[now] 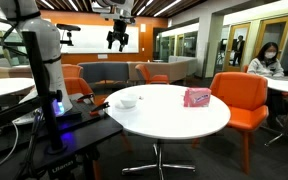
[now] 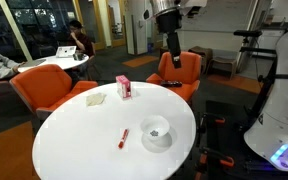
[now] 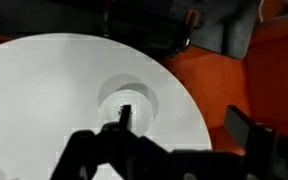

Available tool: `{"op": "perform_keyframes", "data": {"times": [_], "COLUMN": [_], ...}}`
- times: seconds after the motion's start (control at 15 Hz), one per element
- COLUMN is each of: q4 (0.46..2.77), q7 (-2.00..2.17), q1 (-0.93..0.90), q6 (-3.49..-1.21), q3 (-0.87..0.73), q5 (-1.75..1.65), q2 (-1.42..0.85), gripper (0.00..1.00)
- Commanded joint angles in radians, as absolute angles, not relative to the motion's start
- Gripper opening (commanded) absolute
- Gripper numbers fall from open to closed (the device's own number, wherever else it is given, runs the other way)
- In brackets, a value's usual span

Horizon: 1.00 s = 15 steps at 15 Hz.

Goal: Put the marker in the bowl

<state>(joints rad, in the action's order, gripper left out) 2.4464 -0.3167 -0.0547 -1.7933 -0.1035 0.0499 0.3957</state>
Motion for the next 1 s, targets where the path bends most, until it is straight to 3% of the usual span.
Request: {"op": "perform_keyframes", "data": {"times": [0.0, 0.47, 0.93], "q4": [2.460, 2.478, 2.467], "q7": [-0.378, -0.558, -0.770], "q1": [-0.054, -0.101, -0.112], "q6": [-1.891, -2.245, -2.447], "q3": [-0.085, -0.023, 0.047], "q5": [0.022, -0.114, -0.222], "q2": [0.380, 0.186, -0.031], "gripper": [1.00, 1.00, 1.00]}}
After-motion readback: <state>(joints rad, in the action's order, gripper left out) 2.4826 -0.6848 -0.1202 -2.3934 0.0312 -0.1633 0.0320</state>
